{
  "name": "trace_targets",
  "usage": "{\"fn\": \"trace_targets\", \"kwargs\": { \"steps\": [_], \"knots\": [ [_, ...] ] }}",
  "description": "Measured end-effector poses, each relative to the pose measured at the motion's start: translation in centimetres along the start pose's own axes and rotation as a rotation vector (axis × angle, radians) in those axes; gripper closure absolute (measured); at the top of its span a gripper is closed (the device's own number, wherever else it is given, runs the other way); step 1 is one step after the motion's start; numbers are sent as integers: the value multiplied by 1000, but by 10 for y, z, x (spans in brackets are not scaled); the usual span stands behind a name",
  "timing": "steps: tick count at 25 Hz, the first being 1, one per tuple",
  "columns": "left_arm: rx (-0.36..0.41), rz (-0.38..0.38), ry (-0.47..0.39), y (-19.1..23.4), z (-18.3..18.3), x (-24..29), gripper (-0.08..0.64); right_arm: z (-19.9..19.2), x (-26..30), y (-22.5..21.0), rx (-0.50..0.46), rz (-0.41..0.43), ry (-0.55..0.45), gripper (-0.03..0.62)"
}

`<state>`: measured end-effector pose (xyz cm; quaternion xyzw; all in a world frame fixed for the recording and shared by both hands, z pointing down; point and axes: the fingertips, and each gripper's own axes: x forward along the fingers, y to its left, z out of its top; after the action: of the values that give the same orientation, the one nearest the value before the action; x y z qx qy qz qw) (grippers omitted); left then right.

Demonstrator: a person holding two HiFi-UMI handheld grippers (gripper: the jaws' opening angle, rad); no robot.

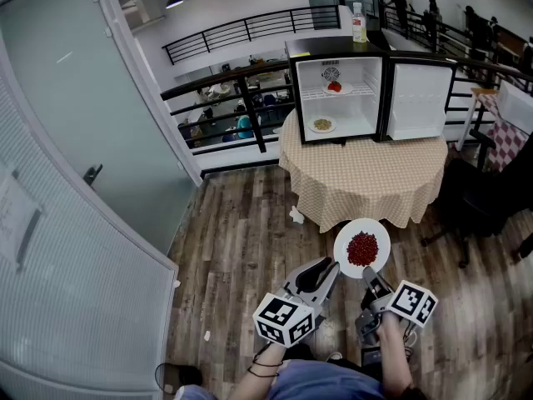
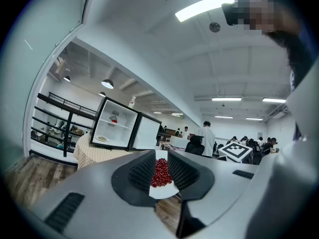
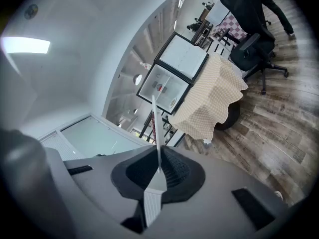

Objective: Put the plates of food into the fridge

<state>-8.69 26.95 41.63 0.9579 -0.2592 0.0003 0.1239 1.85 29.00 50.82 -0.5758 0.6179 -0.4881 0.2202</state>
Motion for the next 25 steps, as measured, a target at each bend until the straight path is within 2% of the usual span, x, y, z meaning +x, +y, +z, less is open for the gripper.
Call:
{"fn": "trace_targets", "kwargs": {
  "steps": [7, 13, 19, 25],
  "knots": [
    [-5, -1, 8, -18, -10, 10, 476, 12, -12, -10, -10, 11, 2, 568],
    [5, 14, 19, -13, -10, 13, 476, 21, -5, -19, -17, 1, 7, 568],
    [-4, 42, 20, 20, -8, 26, 476, 35, 22, -24, -7, -7, 12, 568],
    [2, 24, 13, 70, -1, 62, 476, 59, 74, -30, 21, -29, 2, 568]
  ]
}}
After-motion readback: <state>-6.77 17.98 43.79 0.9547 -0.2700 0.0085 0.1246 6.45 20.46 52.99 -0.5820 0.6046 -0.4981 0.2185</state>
